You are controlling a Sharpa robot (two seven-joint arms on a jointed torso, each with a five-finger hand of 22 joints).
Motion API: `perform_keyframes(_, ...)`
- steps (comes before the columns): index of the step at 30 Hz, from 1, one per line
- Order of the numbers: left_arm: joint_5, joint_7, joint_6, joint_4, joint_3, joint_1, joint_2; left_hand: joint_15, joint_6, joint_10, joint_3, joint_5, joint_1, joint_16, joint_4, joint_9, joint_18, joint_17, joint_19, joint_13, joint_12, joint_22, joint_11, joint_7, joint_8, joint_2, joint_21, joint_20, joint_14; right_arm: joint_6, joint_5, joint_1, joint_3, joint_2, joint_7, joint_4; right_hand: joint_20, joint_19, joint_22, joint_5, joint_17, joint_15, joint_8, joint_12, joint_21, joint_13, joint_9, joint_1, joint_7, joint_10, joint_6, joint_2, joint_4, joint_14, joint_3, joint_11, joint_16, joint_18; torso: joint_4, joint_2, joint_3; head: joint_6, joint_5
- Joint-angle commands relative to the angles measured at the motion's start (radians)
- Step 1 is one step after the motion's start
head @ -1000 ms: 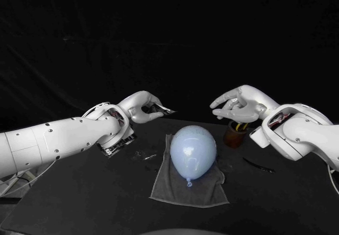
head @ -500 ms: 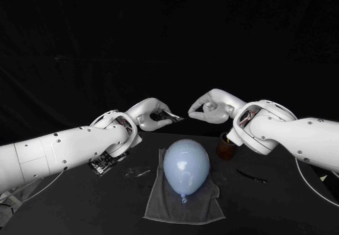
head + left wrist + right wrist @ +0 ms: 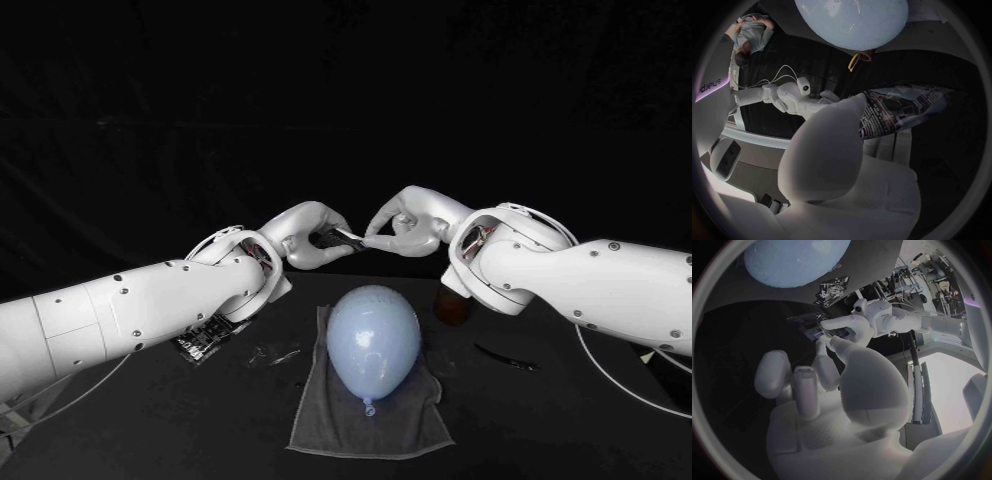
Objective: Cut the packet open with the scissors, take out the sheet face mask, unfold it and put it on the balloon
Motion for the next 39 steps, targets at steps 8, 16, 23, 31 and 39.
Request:
perform_keyframes(8, -0.01, 0.007, 0.013, 0.007, 0.002, 0.005, 0.004, -0.002, 0.003, 0.006, 0.004, 0.007, 0.004, -0.004, 0.0, 0.046, -0.003, 0.0, 0.008, 0.001, -0.005, -0.001, -0.003, 0.002, 0.004, -0.001, -0.006, 0.001, 0.006, 0.026, -0.055, -0.004, 0.0, 0.008, -0.027, -0.01, -0.001, 0.005, 0.002, -0.01, 0.133, 0.008, 0.008, 0.032, 0.004, 0.032, 0.005, -0.007, -0.004, 0.016, -0.001, 0.0, 0.011, 0.081, -0.001, -0.001, 0.007, -0.008, 0.0006, 0.001, -0.0005, -0.011, -0.007)
perform_keyframes(16, -0.014, 0.007, 0.012, 0.018, 0.002, 0.006, 0.002, -0.002, 0.002, 0.007, 0.006, 0.007, 0.004, -0.005, 0.0, 0.046, -0.003, 0.0, 0.009, 0.001, -0.006, -0.001, -0.003, 0.003, 0.004, -0.001, -0.006, 0.001, 0.007, 0.043, -0.059, -0.006, 0.0, 0.015, -0.034, -0.018, -0.003, 0.005, 0.01, -0.055, 0.138, 0.006, 0.014, 0.044, 0.007, 0.051, 0.014, 0.018, -0.008, 0.017, 0.006, 0.014, 0.006, 0.081, 0.011, -0.004, 0.008, -0.008, 0.0001, 0.0, -0.0004, -0.015, -0.009)
perform_keyframes(23, -0.025, 0.006, 0.012, 0.027, 0.002, 0.006, -0.001, -0.002, 0.002, 0.007, 0.006, 0.007, 0.004, -0.005, 0.0, 0.046, -0.003, 0.0, 0.009, 0.001, -0.006, -0.001, -0.003, 0.003, 0.004, -0.001, -0.006, 0.001, 0.007, 0.051, -0.064, -0.007, 0.0, 0.014, -0.04, -0.026, -0.005, 0.006, 0.016, -0.086, 0.144, 0.002, 0.022, 0.058, 0.01, 0.068, 0.023, 0.042, -0.013, 0.022, 0.014, 0.037, -0.002, 0.082, 0.031, -0.008, 0.01, -0.009, -0.0001, 0.0, -0.0001, -0.016, -0.009)
perform_keyframes(31, -0.042, 0.003, 0.012, 0.025, 0.002, 0.007, -0.004, -0.002, 0.002, 0.007, 0.007, 0.007, 0.004, -0.005, -0.001, 0.046, -0.003, 0.0, 0.009, 0.001, -0.006, -0.001, -0.003, 0.003, 0.004, -0.002, -0.006, 0.001, 0.007, 0.049, -0.059, -0.008, 0.0, -0.001, -0.038, -0.021, -0.007, 0.006, 0.018, -0.087, 0.146, 0.001, 0.025, 0.072, 0.01, 0.082, 0.029, 0.037, -0.014, 0.027, 0.015, 0.052, 0.006, 0.082, 0.038, -0.009, 0.011, -0.009, -0.0007, 0.0, 0.0007, -0.017, -0.009)
perform_keyframes(39, -0.052, 0.003, 0.011, 0.02, 0.002, 0.007, -0.003, -0.002, 0.002, 0.007, 0.008, 0.007, 0.004, -0.005, -0.001, 0.047, -0.003, 0.0, 0.01, 0.001, -0.006, -0.001, -0.003, 0.002, 0.004, -0.002, -0.006, 0.001, 0.007, 0.054, -0.047, -0.008, 0.0, -0.013, -0.033, -0.011, -0.008, 0.004, 0.02, -0.087, 0.147, 0.002, 0.027, 0.078, 0.009, 0.09, 0.035, 0.015, -0.013, 0.03, 0.013, 0.055, 0.029, 0.082, 0.032, -0.008, 0.011, -0.009, -0.0008, 0.0, 0.0008, -0.016, -0.011)
